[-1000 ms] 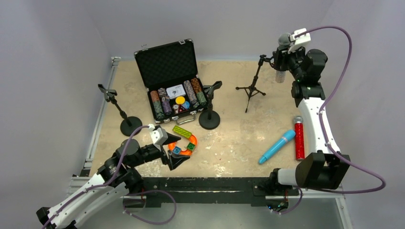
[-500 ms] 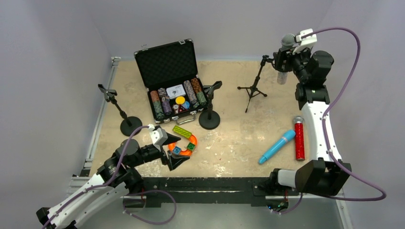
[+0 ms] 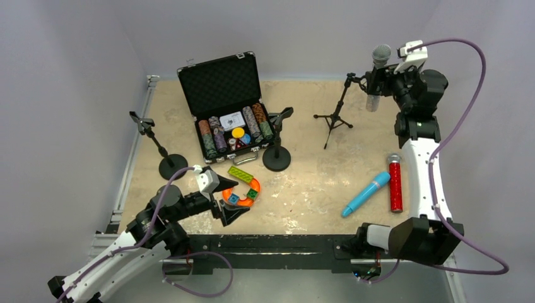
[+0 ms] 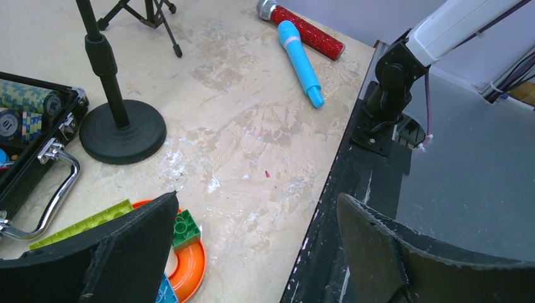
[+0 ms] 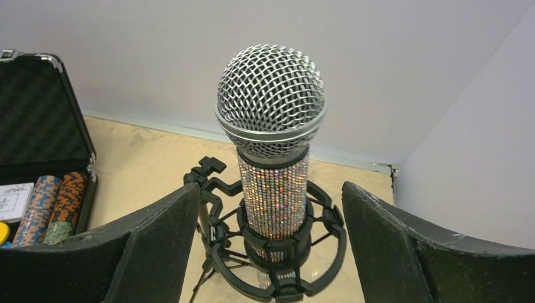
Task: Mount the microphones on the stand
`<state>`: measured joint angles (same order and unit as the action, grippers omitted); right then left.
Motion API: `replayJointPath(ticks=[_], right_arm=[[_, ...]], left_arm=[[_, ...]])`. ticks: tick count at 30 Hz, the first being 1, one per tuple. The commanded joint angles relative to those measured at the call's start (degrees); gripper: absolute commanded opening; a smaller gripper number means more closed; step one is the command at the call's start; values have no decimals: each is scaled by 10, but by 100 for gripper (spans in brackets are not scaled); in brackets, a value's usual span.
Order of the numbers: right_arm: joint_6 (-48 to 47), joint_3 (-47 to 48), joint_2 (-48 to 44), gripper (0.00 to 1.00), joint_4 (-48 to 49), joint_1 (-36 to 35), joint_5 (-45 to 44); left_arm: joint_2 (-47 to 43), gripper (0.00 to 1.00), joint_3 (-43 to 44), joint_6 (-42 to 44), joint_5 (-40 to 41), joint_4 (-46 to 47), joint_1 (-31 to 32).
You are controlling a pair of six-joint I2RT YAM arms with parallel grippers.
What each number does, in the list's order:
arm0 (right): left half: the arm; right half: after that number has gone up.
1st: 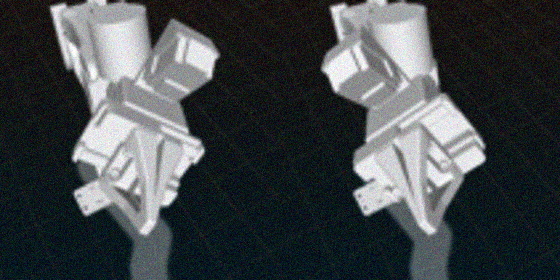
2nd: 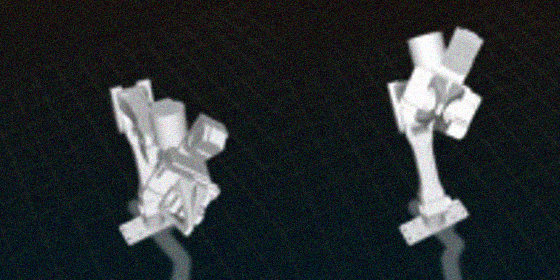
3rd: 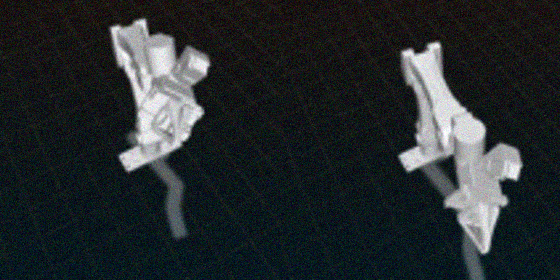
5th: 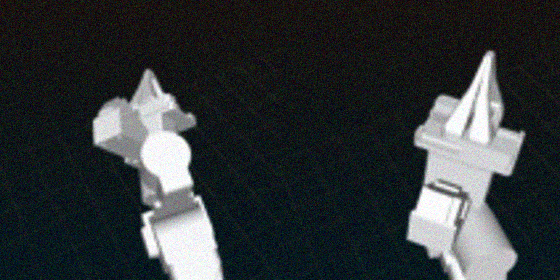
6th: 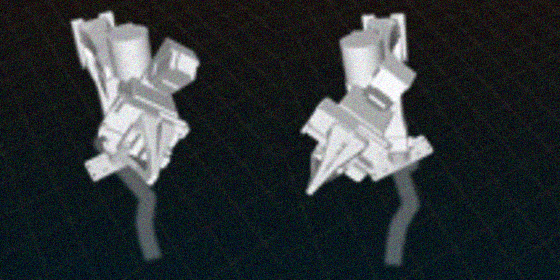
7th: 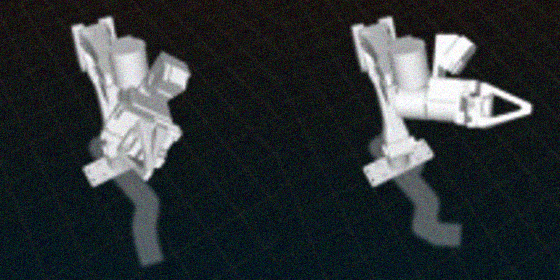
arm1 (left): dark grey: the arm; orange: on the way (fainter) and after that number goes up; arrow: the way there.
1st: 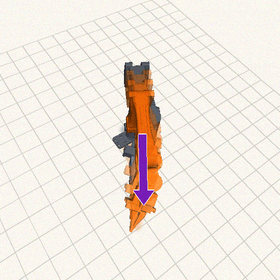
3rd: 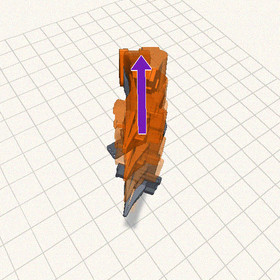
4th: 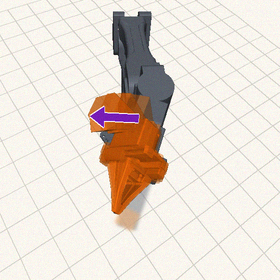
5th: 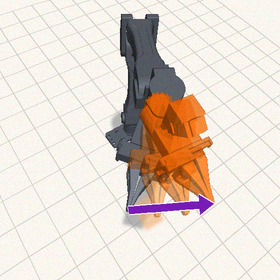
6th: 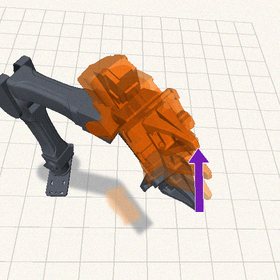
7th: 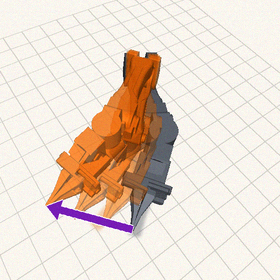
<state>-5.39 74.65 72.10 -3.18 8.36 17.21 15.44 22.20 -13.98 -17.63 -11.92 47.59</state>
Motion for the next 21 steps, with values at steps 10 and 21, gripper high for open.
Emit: replayJointPath(ticks=[10,21], right_arm=[[19,-39,-137,87,-8,35,47],[-44,-83,-288,90,-178,44,266]], left_arm=[[-4,99,39,-7,-6,6,-1],[-17,99,92,-23,39,-81,-2]])
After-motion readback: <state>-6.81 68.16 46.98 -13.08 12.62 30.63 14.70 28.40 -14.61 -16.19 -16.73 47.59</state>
